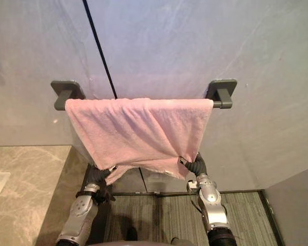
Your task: Organize washtable
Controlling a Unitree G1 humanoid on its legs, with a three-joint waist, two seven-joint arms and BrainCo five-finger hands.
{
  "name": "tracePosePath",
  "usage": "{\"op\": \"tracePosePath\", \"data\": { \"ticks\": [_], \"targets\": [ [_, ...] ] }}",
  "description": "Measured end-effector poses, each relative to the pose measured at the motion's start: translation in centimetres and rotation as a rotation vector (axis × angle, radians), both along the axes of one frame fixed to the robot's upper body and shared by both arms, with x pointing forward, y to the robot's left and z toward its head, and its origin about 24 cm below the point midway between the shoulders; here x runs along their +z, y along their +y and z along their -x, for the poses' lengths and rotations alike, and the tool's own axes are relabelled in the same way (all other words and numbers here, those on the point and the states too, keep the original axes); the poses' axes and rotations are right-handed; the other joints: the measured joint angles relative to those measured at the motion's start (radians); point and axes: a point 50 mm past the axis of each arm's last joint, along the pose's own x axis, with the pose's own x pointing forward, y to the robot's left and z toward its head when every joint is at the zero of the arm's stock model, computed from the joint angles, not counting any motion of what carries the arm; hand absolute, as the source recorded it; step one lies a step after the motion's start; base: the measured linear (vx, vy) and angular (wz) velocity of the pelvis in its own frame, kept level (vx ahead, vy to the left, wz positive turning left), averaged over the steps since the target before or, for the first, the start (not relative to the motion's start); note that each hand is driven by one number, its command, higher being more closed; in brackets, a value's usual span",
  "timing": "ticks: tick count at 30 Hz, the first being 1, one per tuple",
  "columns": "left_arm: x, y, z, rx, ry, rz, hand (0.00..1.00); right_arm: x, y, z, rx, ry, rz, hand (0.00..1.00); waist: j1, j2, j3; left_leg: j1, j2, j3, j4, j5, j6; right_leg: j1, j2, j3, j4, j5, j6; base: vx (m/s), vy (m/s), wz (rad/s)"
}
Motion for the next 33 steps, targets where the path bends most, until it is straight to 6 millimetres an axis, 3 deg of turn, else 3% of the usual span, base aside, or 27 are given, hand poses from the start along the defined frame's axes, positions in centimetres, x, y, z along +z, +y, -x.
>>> {"op": "tracePosePath", "data": {
  "ticks": [7,16,23,27,33],
  "targets": [
    [-0.5,2.1,1.0,0.105,0.034,-0.017,0.00,-0.8,-1.2,1.2,-0.075,0.035,0.010,0.00,0.001,-0.001,0.000,0.000,0.000,0.000,0.000,0.000,0.000,0.000,0.000,0.000,0.000,0.000,0.000,0.00,0.000,0.00],
    [-1.0,2.7,1.7,0.146,0.060,0.009,0.00,-1.7,-1.8,2.5,-0.104,0.083,0.008,0.00,0.000,-0.001,0.000,0.001,0.000,0.000,0.001,0.000,0.000,0.000,0.000,-0.001,0.001,0.000,0.000,0.00,0.000,0.00],
    [-0.7,4.7,2.0,0.251,0.047,0.038,0.00,-2.2,-4.0,3.7,-0.260,0.099,-0.012,0.00,0.001,-0.002,-0.001,0.008,0.001,-0.001,0.004,0.000,0.000,0.002,0.000,-0.001,0.001,0.000,0.000,0.00,0.000,0.00],
    [2.3,5.3,2.1,0.304,-0.087,0.041,0.00,-1.2,-6.1,4.6,-0.372,0.063,0.008,0.00,0.002,-0.003,-0.001,0.008,0.000,0.000,0.005,0.000,0.000,0.001,-0.001,0.000,0.003,0.000,0.000,0.00,0.000,0.00],
    [8.4,6.2,2.1,0.374,-0.371,0.036,0.00,5.5,-7.7,4.1,-0.427,-0.227,0.086,0.00,-0.002,-0.003,-0.001,0.010,0.000,0.004,0.006,0.000,0.000,0.000,-0.002,0.002,0.005,0.000,0.000,0.00,0.000,0.00]
  ]
}}
